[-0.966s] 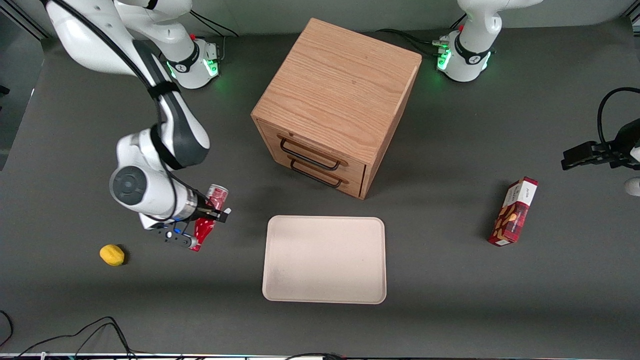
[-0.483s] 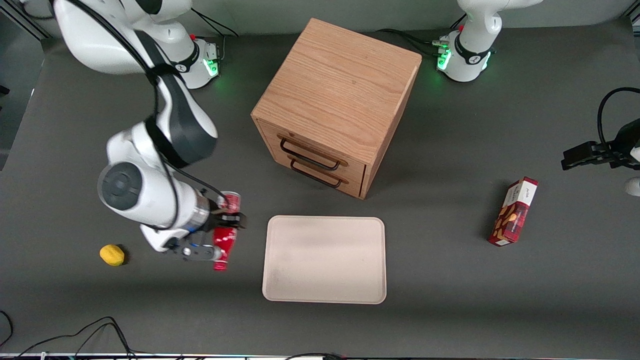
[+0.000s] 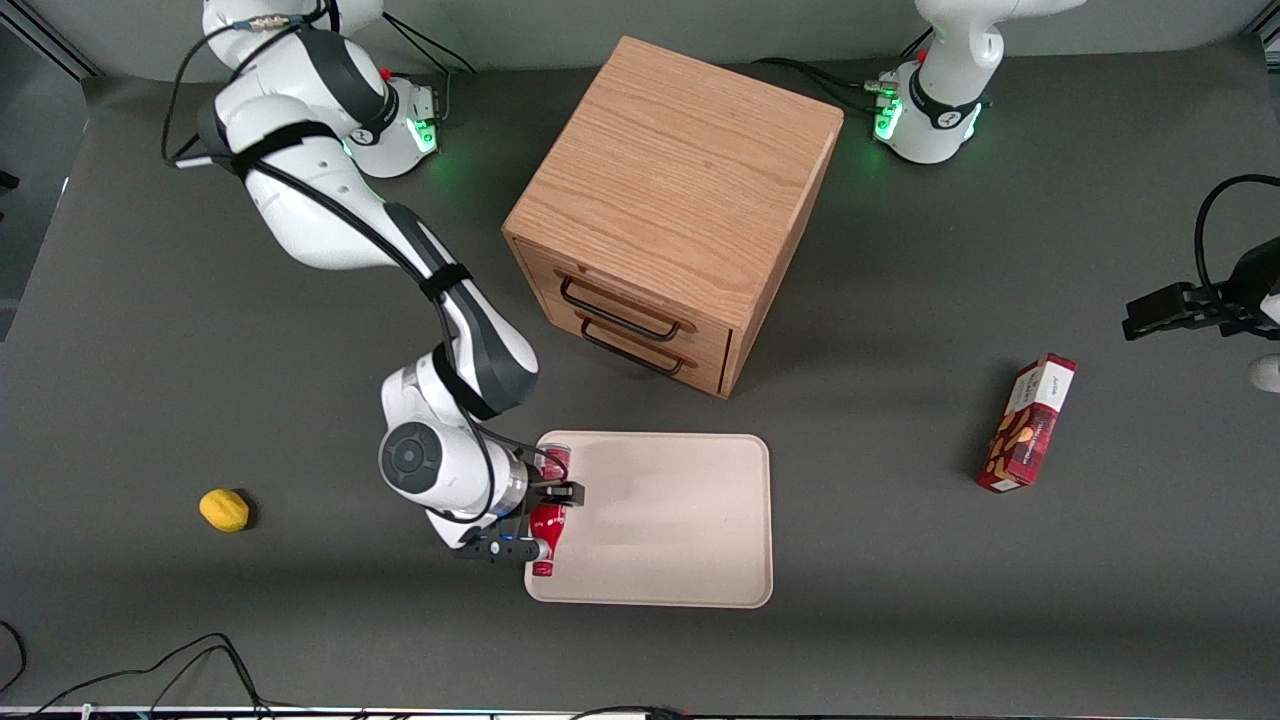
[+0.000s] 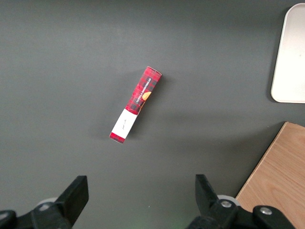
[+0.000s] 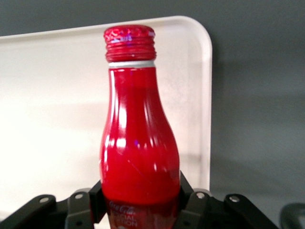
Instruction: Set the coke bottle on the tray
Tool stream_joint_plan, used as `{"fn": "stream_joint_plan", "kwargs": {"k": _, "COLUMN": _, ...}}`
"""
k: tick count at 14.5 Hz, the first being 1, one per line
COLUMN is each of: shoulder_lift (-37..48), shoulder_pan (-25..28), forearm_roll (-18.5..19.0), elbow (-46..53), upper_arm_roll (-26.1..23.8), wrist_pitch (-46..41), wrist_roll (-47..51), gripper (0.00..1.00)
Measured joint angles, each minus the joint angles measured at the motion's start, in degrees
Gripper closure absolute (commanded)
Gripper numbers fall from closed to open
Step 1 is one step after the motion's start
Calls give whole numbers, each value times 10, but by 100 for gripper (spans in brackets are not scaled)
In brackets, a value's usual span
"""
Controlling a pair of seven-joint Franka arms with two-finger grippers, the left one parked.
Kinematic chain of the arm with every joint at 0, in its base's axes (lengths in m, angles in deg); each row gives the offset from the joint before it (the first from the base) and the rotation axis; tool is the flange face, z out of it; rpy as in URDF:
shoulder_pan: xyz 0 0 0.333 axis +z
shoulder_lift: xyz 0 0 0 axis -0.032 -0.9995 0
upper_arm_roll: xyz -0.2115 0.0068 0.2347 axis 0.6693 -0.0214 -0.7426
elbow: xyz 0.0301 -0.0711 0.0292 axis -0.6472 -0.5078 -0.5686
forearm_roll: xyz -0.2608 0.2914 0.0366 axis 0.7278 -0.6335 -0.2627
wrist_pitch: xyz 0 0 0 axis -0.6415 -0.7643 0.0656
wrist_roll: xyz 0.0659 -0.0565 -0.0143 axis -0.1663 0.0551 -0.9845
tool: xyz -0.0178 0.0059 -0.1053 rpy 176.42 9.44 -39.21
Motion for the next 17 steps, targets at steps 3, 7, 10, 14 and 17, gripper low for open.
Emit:
{"fn": "stream_joint_plan", "kwargs": {"k": 3, "shoulder_lift": -18, "shoulder_pan": 2, "forearm_roll": 0, "elbow": 4, "upper_arm_roll": 0, "wrist_pitch": 18, "wrist_roll": 5, "gripper": 100}}
{"fn": "stream_joint_plan", "kwargs": {"k": 7, "shoulder_lift": -30, "shoulder_pan": 2, "forearm_roll": 0, "elbow": 2, "upper_arm_roll": 0, "wrist_pitch": 34, "wrist_roll": 6, "gripper": 0}}
{"fn": "stream_joint_plan", "kwargs": {"k": 10, "shoulder_lift": -34, "shoulder_pan": 2, "forearm_roll": 2, "elbow": 2, "upper_arm_roll": 0, "wrist_pitch": 42, "wrist_roll": 6, "gripper": 0}}
{"fn": "stream_joint_plan", "kwargs": {"k": 14, "shoulder_lift": -34, "shoulder_pan": 3, "forearm_roll": 9, "elbow": 1, "upper_arm_roll": 0, "wrist_pitch": 42, "wrist_roll": 6, "gripper": 0}}
{"fn": "stream_joint_plan", "kwargs": {"k": 17, "shoulder_lift": -35, "shoulder_pan": 3, "forearm_roll": 10, "elbow": -1, "upper_arm_roll": 0, "wrist_pitch": 50, "wrist_roll": 6, "gripper": 0}}
